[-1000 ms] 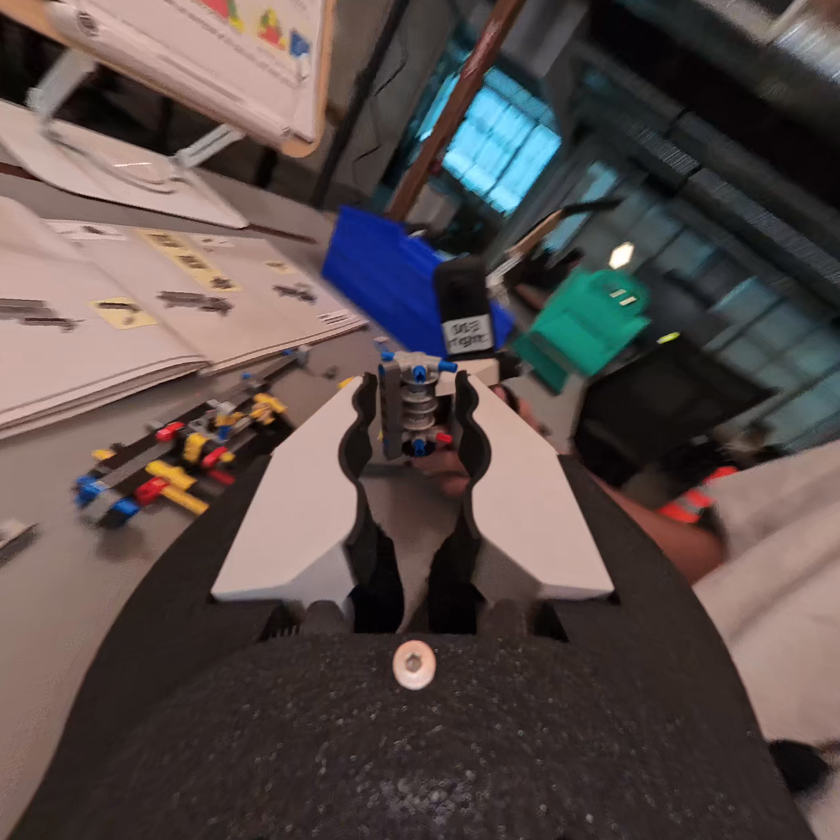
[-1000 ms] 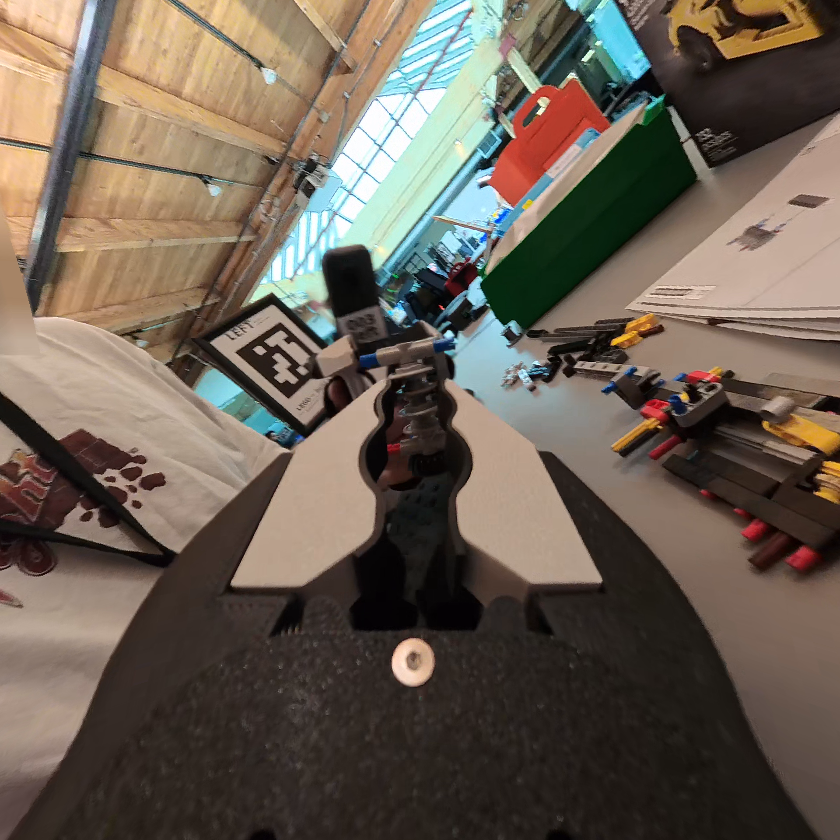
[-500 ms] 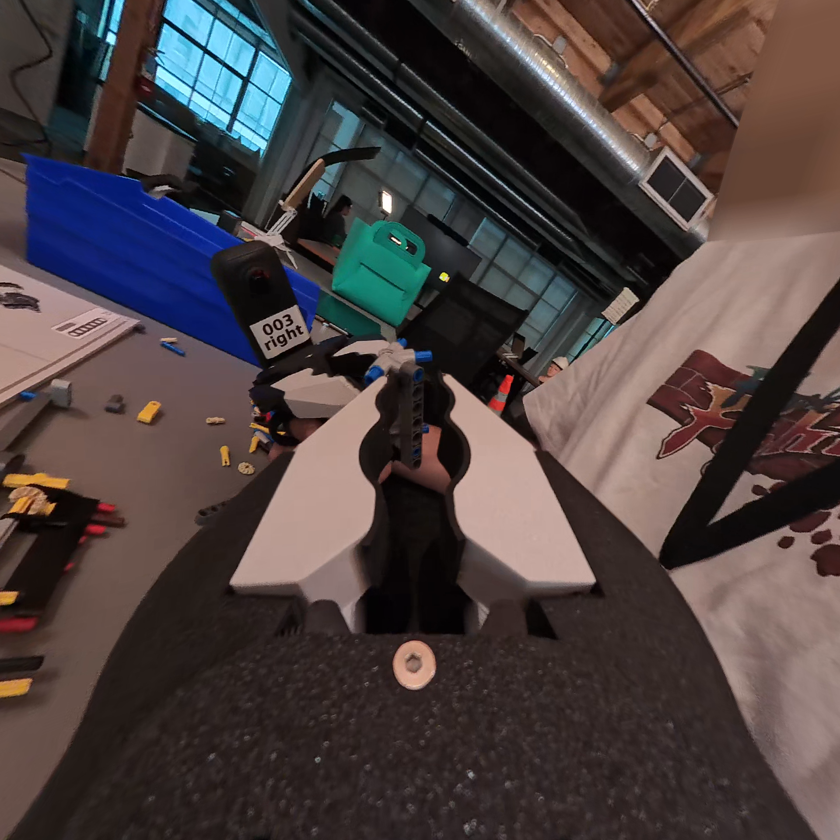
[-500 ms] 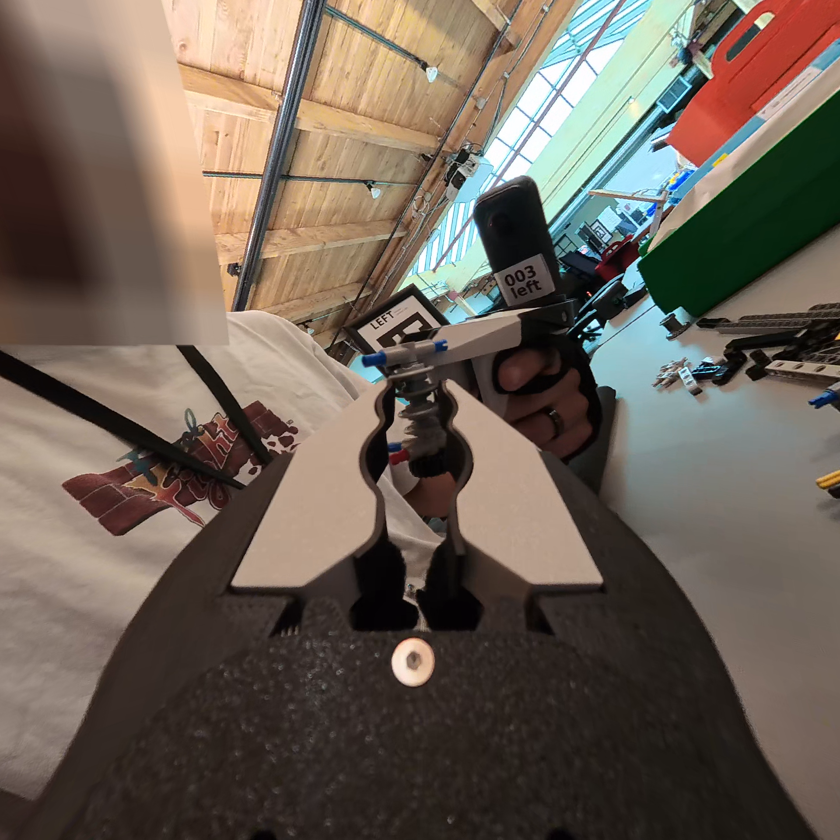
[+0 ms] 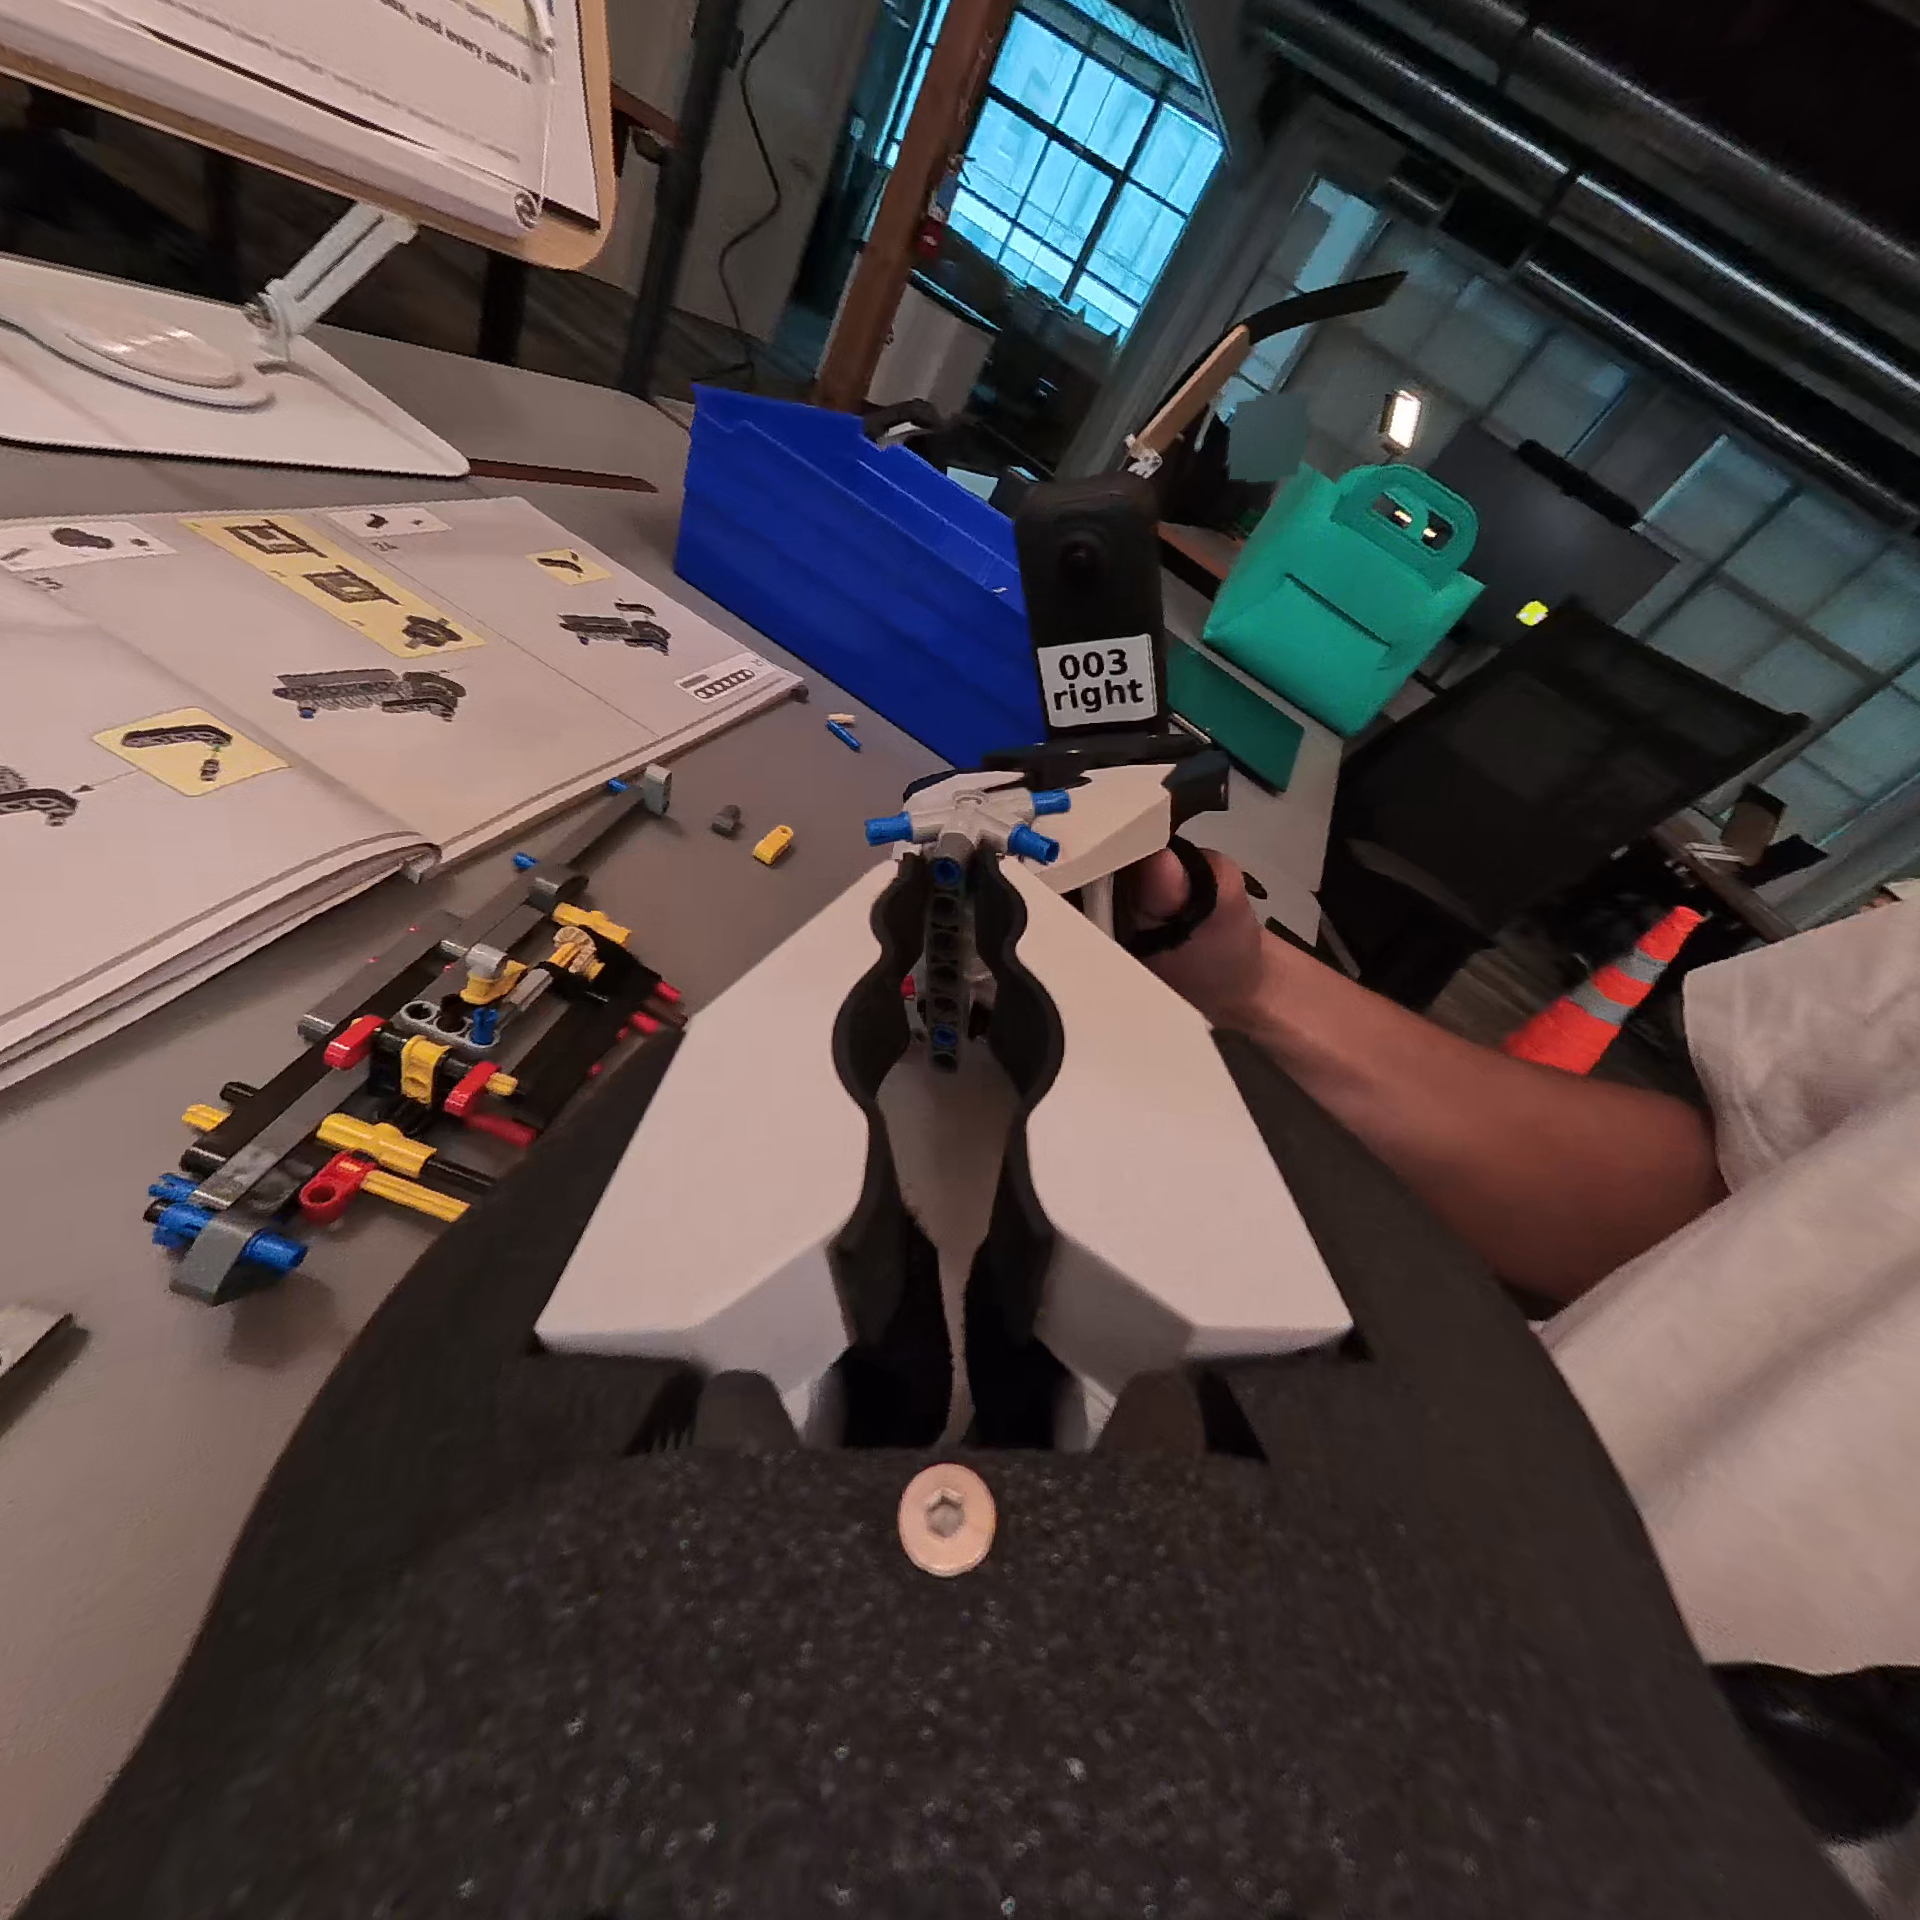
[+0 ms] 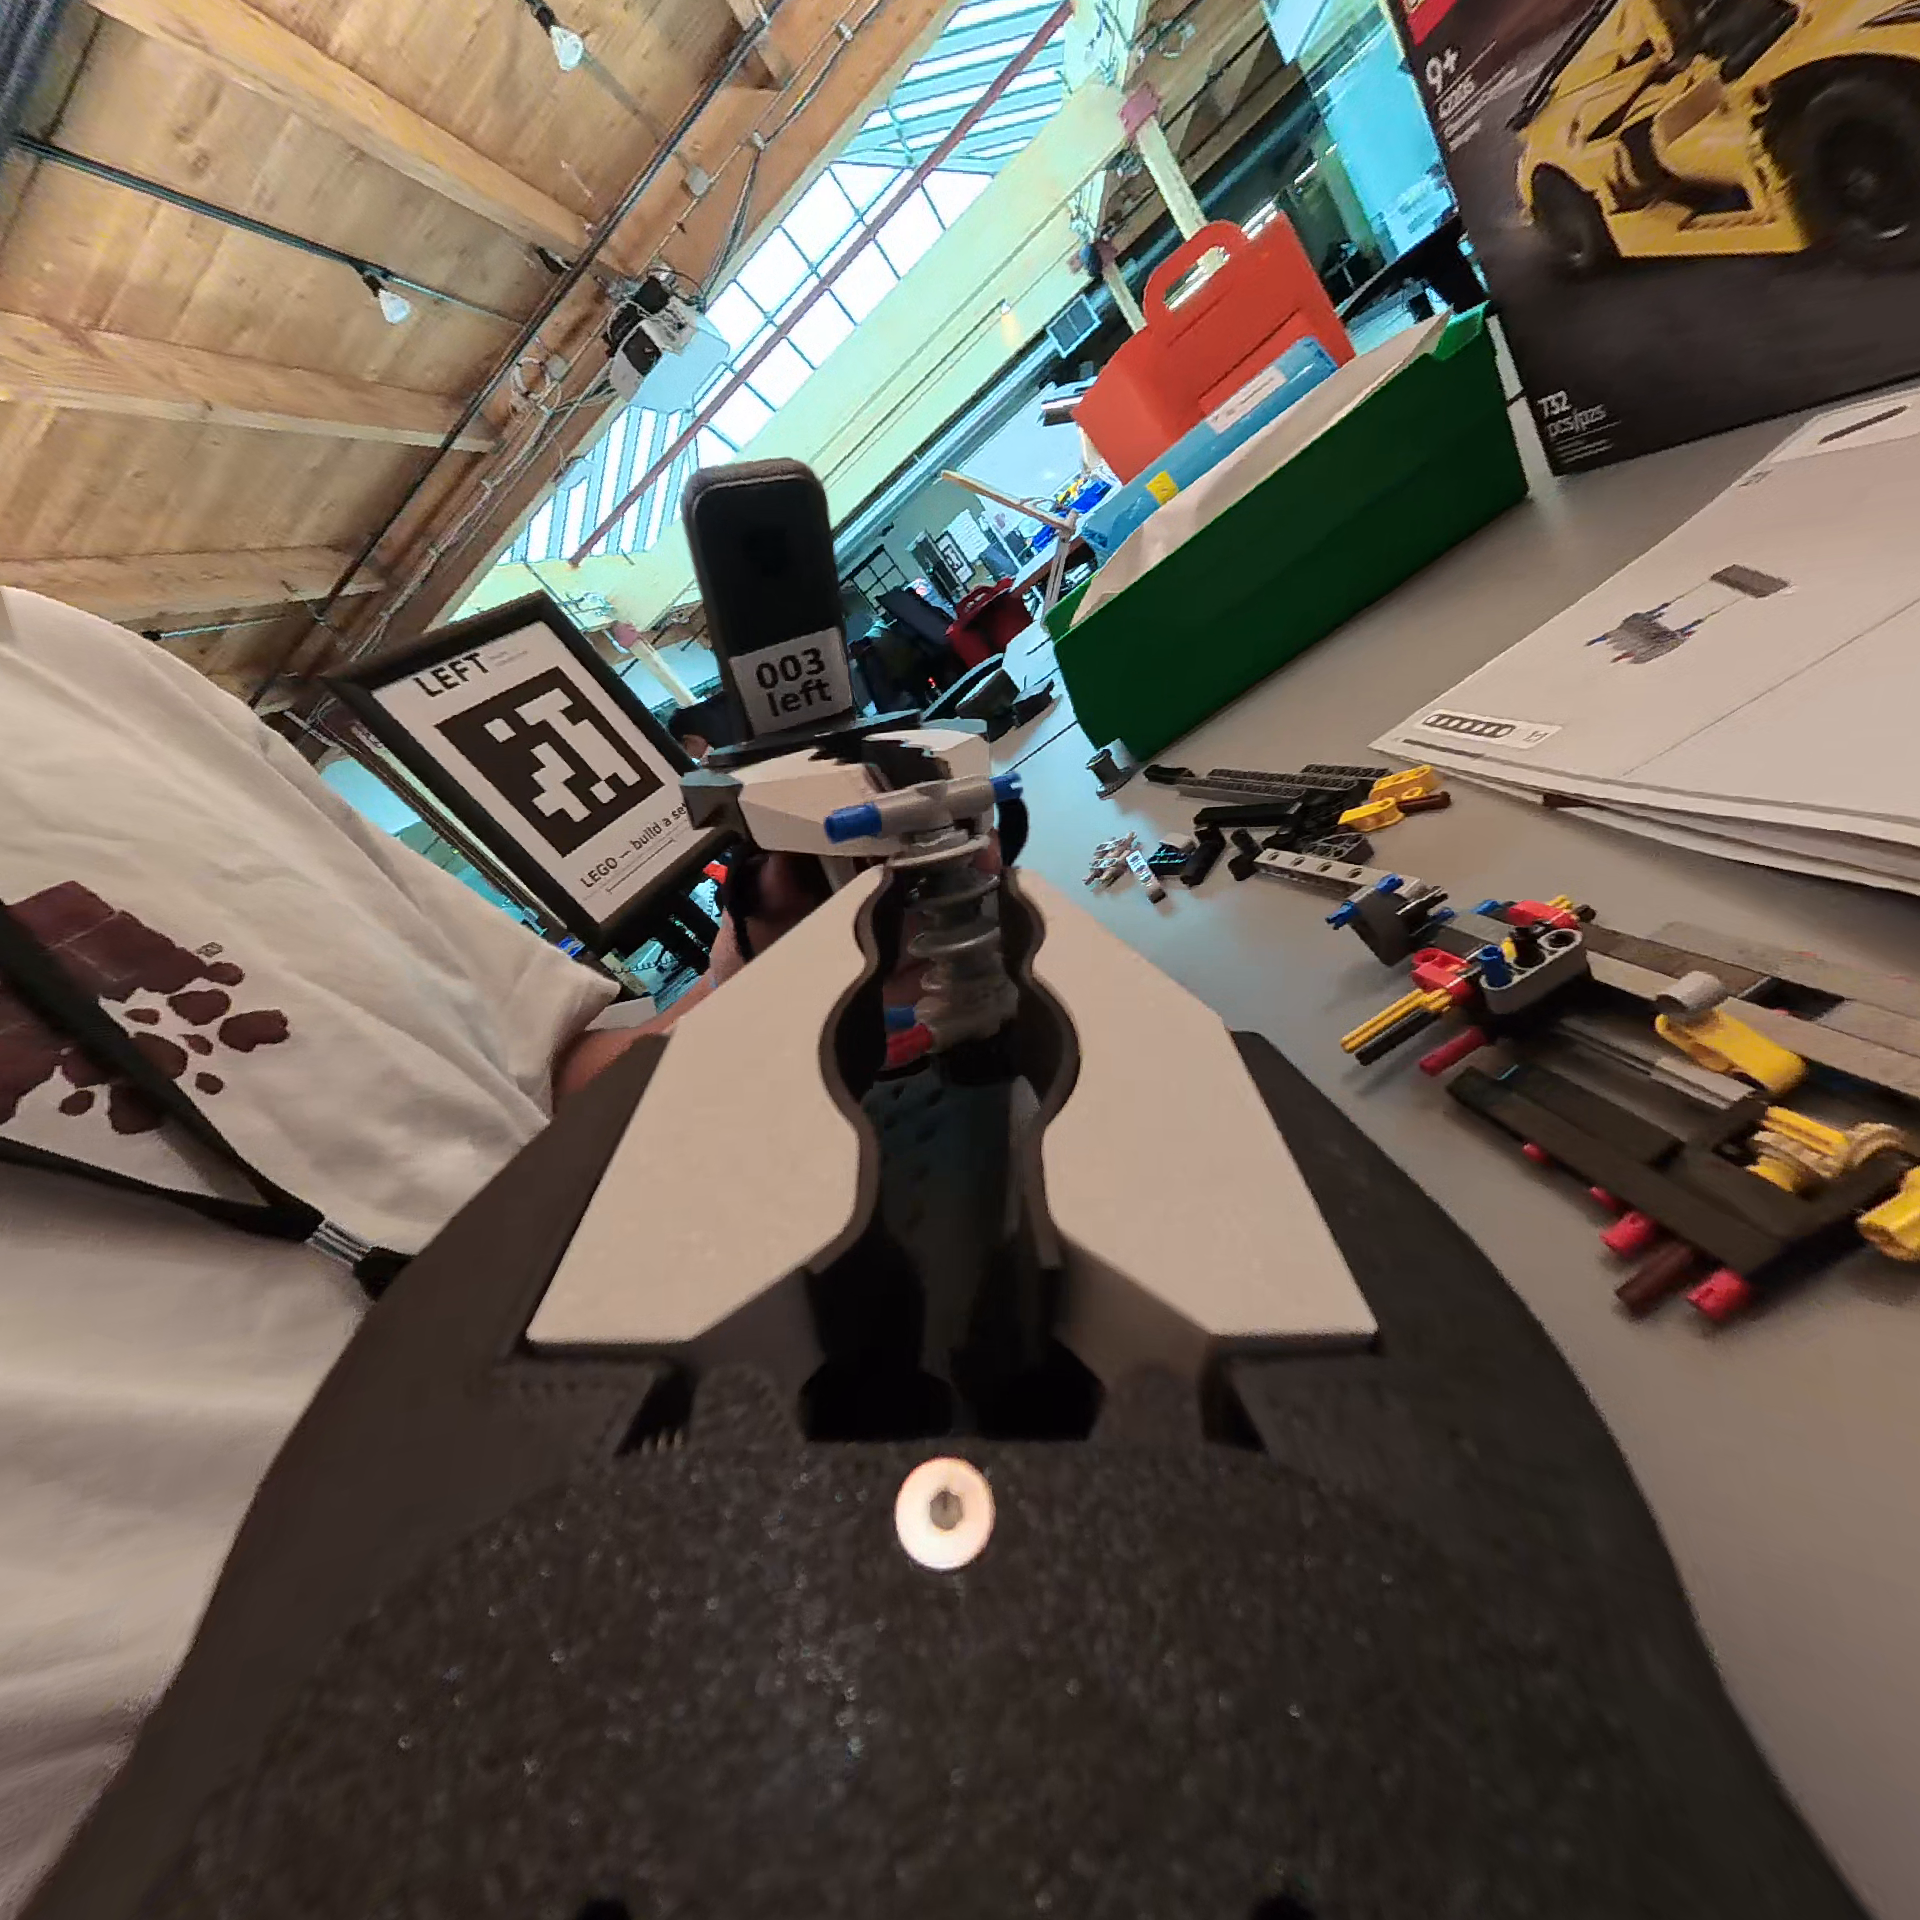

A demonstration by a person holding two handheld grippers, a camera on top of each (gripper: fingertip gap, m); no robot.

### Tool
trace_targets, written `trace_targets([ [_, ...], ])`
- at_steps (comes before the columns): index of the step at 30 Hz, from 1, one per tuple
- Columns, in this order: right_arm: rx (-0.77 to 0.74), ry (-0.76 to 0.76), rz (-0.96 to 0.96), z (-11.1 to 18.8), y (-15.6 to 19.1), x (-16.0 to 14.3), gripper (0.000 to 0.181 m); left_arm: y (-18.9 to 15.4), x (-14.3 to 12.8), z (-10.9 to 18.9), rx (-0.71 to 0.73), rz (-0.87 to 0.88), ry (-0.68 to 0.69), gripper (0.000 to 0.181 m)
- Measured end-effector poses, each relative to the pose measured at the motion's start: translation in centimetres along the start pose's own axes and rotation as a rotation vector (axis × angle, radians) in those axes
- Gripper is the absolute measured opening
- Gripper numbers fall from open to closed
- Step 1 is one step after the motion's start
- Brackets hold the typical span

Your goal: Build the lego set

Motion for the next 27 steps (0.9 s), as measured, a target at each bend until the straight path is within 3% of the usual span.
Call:
trace_targets([
  [9, -0.040, 0.002, -0.001, -0.1, -0.7, -0.1, 0.019, 0.4, -0.2, 0.1, 0.097, -0.051, 0.016, 0.007],
  [15, -0.271, 0.004, 0.158, 1.8, -1.9, 1.1, 0.025, 3.6, 0.0, 3.2, 0.323, -0.104, 0.029, 0.007],
  [19, -0.527, 0.151, 0.226, 4.2, -3.9, 0.3, 0.027, 5.5, -1.3, 4.1, 0.389, -0.129, 0.044, 0.007],
  [22, -0.704, 0.322, 0.313, 6.0, -5.3, -1.6, 0.024, 5.4, -0.9, 3.8, 0.387, -0.187, 0.029, 0.006],
  [27, -0.816, 0.475, 0.364, 6.5, -6.3, -4.4, 0.021, 5.1, -1.0, 2.6, 0.336, -0.234, 0.044, 0.006],
])
Point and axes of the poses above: each gripper's, where its closed fingertips meet, z back along the fingers, x out of its top, y = z × x across the jaws, the point moved 2 cm from there along z, back along the fingers, and after that the axes turned 12 degrees about -x, right-handed, at the moved point
